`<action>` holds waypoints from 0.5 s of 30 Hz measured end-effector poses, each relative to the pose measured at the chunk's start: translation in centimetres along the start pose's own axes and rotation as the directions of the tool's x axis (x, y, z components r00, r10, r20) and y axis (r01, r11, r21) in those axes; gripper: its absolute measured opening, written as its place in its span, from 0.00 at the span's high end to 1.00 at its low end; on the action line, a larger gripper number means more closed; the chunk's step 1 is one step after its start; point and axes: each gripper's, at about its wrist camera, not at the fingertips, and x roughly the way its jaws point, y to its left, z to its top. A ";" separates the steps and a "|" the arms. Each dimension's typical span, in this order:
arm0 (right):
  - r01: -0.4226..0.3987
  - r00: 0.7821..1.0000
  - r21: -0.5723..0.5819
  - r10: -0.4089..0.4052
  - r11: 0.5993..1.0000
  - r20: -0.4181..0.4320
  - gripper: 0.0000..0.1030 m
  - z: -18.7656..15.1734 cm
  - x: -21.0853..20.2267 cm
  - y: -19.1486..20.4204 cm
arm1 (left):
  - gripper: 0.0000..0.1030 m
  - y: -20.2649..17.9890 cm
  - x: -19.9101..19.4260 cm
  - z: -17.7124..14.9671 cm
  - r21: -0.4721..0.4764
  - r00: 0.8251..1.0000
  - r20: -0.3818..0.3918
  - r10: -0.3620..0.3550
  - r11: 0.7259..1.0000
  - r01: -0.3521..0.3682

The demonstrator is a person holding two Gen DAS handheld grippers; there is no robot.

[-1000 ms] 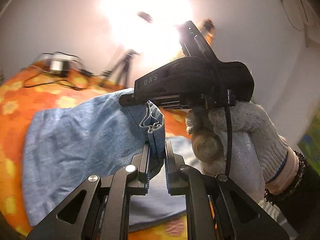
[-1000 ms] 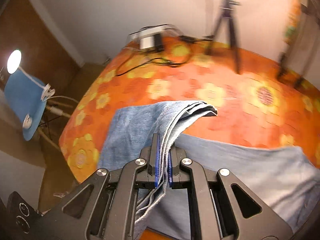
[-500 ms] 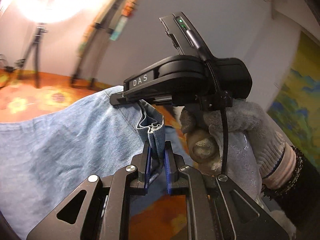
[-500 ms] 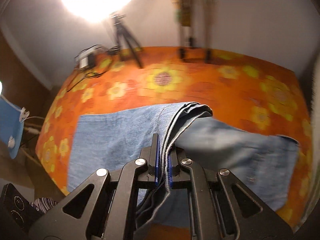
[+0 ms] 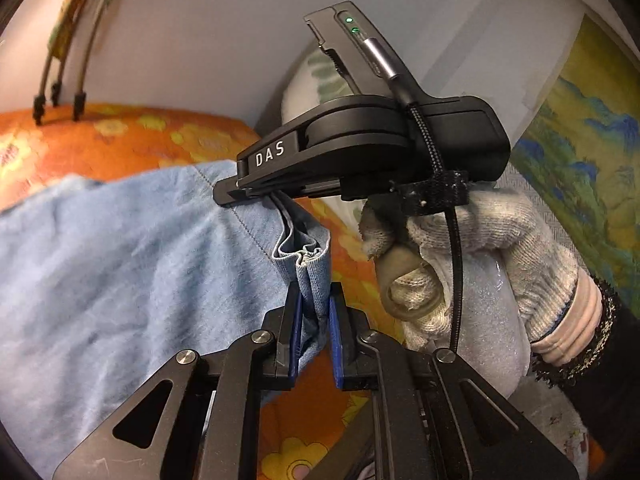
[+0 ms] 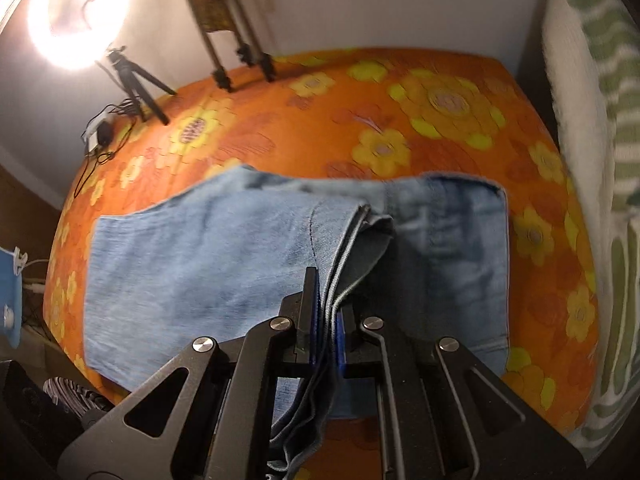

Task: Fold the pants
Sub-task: 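Carry the hem over the jeans toward the waistband with the right tool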

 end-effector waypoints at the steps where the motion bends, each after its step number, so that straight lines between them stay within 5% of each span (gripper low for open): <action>1: -0.003 1.000 0.004 0.003 1.000 -0.002 0.94 -0.3 0.3 -0.3 | 0.89 0.4 0.3 0.1 -0.006 1.000 -0.018 0.001 1.000 -0.001; 5: -0.010 1.000 0.000 0.010 1.000 -0.012 0.94 -1.2 1.9 -1.2 | 0.86 2.1 -0.2 0.6 0.016 0.995 -0.095 0.035 0.999 -0.034; 10: -0.048 0.998 -0.002 0.048 0.999 -0.028 0.94 -2.5 2.8 -2.0 | 0.86 5.4 -5.0 0.0 0.056 0.982 -0.062 0.178 0.983 -0.175; 15: -0.115 0.992 0.009 0.115 0.993 -0.051 0.92 -3.4 3.6 -3.3 | 0.86 11.6 -5.6 -0.8 -0.110 0.955 -0.128 0.267 0.953 -0.282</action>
